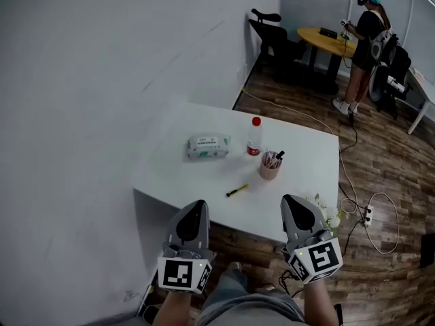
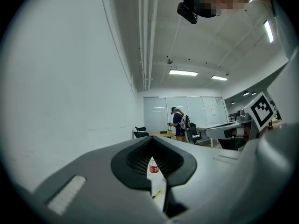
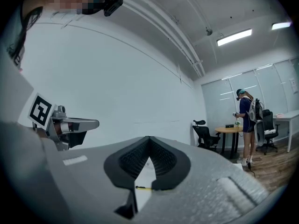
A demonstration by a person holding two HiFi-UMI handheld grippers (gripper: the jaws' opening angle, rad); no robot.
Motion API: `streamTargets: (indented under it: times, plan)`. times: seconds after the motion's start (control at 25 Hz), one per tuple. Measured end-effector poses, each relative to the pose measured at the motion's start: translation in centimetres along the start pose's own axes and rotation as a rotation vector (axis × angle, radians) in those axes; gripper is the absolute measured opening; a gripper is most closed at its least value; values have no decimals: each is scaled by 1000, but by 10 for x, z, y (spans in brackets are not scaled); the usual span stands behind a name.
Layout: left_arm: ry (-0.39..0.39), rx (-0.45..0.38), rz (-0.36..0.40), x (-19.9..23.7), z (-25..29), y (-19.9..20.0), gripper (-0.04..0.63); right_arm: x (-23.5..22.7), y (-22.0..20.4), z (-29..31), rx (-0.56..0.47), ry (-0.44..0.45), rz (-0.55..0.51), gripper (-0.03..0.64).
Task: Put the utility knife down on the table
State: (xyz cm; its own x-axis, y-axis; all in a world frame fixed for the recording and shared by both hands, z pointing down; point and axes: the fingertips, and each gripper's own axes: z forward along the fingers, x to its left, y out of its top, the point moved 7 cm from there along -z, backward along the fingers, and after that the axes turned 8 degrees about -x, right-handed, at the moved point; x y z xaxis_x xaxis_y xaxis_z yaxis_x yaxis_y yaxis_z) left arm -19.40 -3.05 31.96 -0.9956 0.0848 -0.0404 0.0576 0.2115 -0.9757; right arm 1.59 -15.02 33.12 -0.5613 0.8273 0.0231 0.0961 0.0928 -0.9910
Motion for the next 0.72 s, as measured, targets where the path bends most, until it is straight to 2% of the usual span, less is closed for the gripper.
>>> streamTargets:
  times: [0.4,0.72]
  plan:
    - [-14,-27,-9,-3,-10,7,20,10,6,-8,-13,-4,-5,0]
    - [-27,-45,11,-10,-7,7,20,10,10,-9,-24,-4,-14,0]
